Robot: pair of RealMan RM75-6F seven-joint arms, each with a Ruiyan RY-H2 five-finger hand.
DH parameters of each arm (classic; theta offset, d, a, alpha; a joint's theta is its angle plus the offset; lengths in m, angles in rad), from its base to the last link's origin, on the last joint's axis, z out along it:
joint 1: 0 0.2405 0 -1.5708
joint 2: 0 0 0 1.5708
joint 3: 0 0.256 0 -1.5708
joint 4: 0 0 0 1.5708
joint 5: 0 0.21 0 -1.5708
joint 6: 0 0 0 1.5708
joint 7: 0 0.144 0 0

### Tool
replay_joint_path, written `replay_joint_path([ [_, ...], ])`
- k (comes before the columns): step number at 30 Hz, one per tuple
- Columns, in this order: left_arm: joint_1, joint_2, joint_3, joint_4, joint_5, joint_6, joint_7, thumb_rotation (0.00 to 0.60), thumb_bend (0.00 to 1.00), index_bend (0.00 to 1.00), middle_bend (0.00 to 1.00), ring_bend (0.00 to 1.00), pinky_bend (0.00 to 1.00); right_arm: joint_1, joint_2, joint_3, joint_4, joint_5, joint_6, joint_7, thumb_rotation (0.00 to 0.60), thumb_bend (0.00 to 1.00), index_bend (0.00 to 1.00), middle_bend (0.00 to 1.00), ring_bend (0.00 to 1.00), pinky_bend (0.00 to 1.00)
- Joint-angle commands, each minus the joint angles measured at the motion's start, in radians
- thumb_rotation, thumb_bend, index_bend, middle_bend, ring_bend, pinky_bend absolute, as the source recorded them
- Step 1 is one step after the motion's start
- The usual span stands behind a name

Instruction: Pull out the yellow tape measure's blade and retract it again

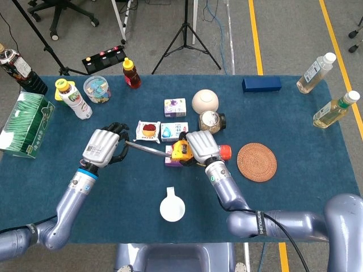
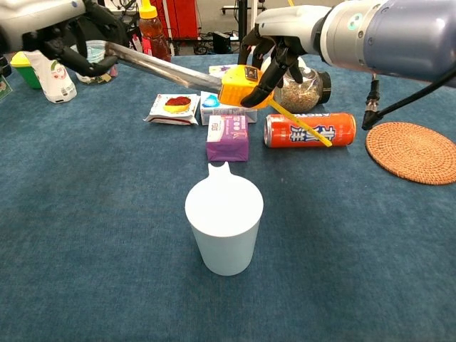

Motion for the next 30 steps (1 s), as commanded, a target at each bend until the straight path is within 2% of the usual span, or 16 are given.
replay_joint_path([
  [1, -0.036, -0.043, -0.014, 0.010, -0.034, -0.014, 0.037, 0.562, 0.47, 0.55, 0.28, 0.22, 0.41, 0.004, -0.003, 0.005, 0.003, 0.000, -0.004, 0.004, 0.512, 0.24, 0.55, 0.54, 0.58, 0.66],
  [11, -0.111, -0.141, -0.034, 0.033, -0.123, -0.013, 0.127, 0.565, 0.44, 0.55, 0.28, 0.21, 0.41, 0.018, -0.005, 0.018, -0.001, 0.000, -0.006, 0.001, 0.511, 0.24, 0.55, 0.54, 0.58, 0.66],
  [13, -0.118, -0.138, -0.032, 0.024, -0.146, -0.020, 0.141, 0.560, 0.39, 0.49, 0.26, 0.16, 0.39, 0.018, -0.004, 0.016, -0.001, -0.001, -0.006, 0.001, 0.510, 0.24, 0.55, 0.54, 0.58, 0.66],
  [14, -0.121, -0.132, -0.030, 0.016, -0.158, -0.024, 0.151, 0.559, 0.36, 0.44, 0.24, 0.14, 0.38, 0.018, -0.003, 0.015, -0.001, -0.001, -0.005, 0.001, 0.510, 0.24, 0.55, 0.54, 0.58, 0.66],
  [16, -0.127, -0.118, -0.027, -0.002, -0.178, -0.029, 0.169, 0.557, 0.29, 0.27, 0.15, 0.06, 0.34, 0.017, -0.001, 0.014, 0.000, 0.000, -0.005, 0.003, 0.511, 0.24, 0.55, 0.54, 0.58, 0.66],
  [19, -0.127, -0.095, -0.026, -0.027, -0.184, -0.025, 0.168, 0.544, 0.26, 0.16, 0.10, 0.01, 0.31, 0.015, 0.003, 0.012, 0.001, -0.001, -0.005, 0.003, 0.510, 0.25, 0.55, 0.54, 0.58, 0.66],
  [23, -0.108, -0.043, -0.025, -0.067, -0.173, -0.013, 0.134, 0.523, 0.25, 0.14, 0.08, 0.00, 0.29, 0.010, 0.011, 0.010, 0.002, -0.001, -0.001, 0.007, 0.512, 0.25, 0.55, 0.54, 0.58, 0.66],
  [30, -0.053, 0.082, -0.018, -0.143, -0.153, -0.003, 0.045, 0.528, 0.25, 0.14, 0.08, 0.00, 0.29, -0.010, 0.043, 0.003, 0.000, 0.000, 0.009, 0.012, 0.513, 0.25, 0.55, 0.54, 0.58, 0.66],
])
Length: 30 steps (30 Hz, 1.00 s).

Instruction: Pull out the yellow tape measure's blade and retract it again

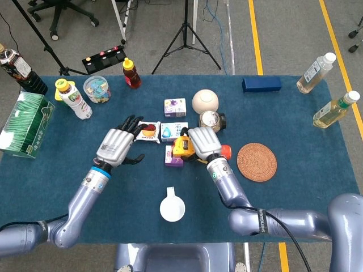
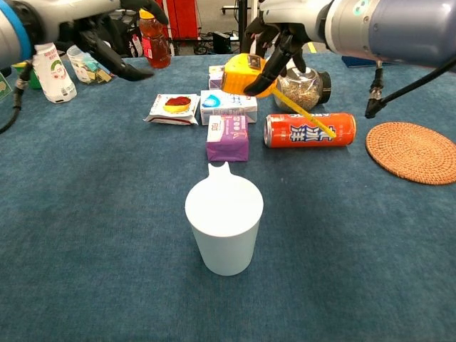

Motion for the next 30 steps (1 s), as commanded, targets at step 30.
replay_joint_path([
  [30, 0.303, 0.359, 0.133, 0.003, 0.275, 0.090, -0.460, 0.523, 0.25, 0.14, 0.08, 0.00, 0.29, -0.088, 0.027, -0.079, 0.097, -0.047, -0.056, 0.034, 0.510, 0.25, 0.55, 0.54, 0.55, 0.63],
])
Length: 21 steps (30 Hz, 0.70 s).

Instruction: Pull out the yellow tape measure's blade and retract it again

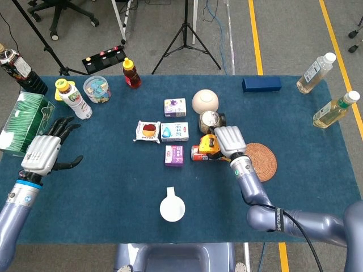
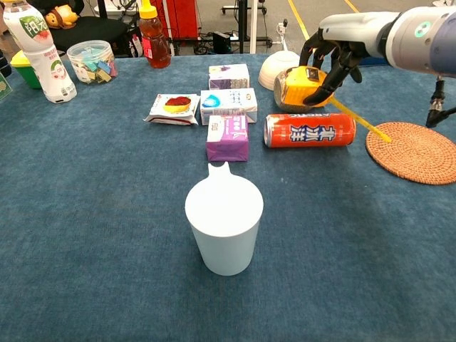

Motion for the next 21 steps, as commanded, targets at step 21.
replay_joint_path([
  [21, 0.037, 0.013, 0.006, 0.054, 0.019, -0.013, -0.071, 0.521, 0.25, 0.14, 0.08, 0.00, 0.29, 0.102, -0.112, 0.016, 0.087, 0.085, -0.066, -0.103, 0.511, 0.25, 0.45, 0.43, 0.41, 0.46],
])
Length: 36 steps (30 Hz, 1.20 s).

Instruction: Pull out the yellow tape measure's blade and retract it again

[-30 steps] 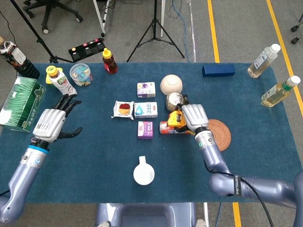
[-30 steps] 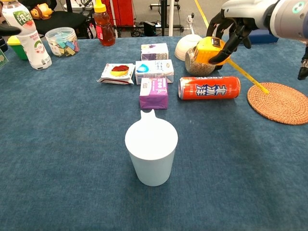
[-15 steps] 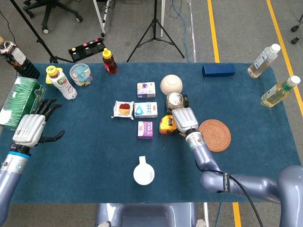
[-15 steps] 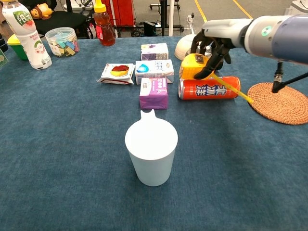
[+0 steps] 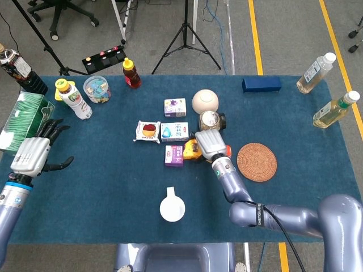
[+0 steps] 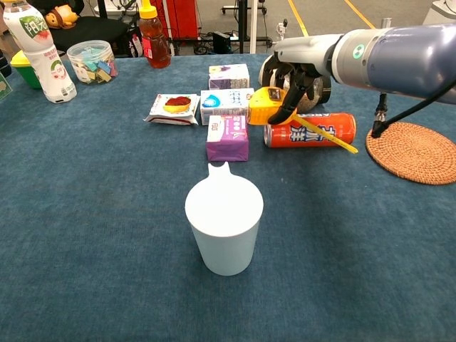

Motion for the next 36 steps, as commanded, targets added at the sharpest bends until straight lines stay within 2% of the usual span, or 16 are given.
replay_joint_path([
  [1, 0.002, -0.001, -0.001, 0.003, 0.002, -0.001, -0.004, 0.518, 0.25, 0.14, 0.08, 0.00, 0.29, 0.008, -0.005, -0.001, 0.003, 0.007, -0.005, -0.008, 0.512, 0.25, 0.45, 0.42, 0.40, 0.45],
  [10, 0.008, 0.000, -0.004, 0.011, 0.007, -0.001, -0.016, 0.519, 0.25, 0.14, 0.08, 0.00, 0.29, 0.043, -0.041, 0.011, 0.029, 0.025, -0.006, -0.031, 0.508, 0.24, 0.43, 0.40, 0.38, 0.41],
  [17, 0.010, -0.003, -0.006, 0.023, 0.011, -0.004, -0.024, 0.516, 0.25, 0.14, 0.08, 0.00, 0.29, 0.061, -0.045, 0.012, 0.038, 0.060, -0.018, -0.052, 0.509, 0.23, 0.25, 0.30, 0.26, 0.28],
  [25, 0.011, -0.008, -0.010, 0.026, 0.016, -0.006, -0.028, 0.507, 0.25, 0.14, 0.08, 0.00, 0.29, 0.070, -0.001, -0.002, -0.007, 0.079, -0.026, -0.074, 0.510, 0.21, 0.07, 0.17, 0.15, 0.21],
  [30, 0.015, -0.005, -0.012, 0.026, 0.016, -0.005, -0.033, 0.509, 0.25, 0.14, 0.08, 0.00, 0.28, 0.055, 0.050, 0.000, -0.070, 0.052, 0.001, -0.056, 0.508, 0.21, 0.06, 0.16, 0.14, 0.21],
  [36, 0.030, -0.004, -0.014, 0.032, 0.017, 0.017, -0.040, 0.535, 0.25, 0.14, 0.08, 0.00, 0.29, 0.007, 0.117, 0.010, -0.148, -0.025, 0.065, 0.002, 0.510, 0.21, 0.19, 0.21, 0.18, 0.24],
])
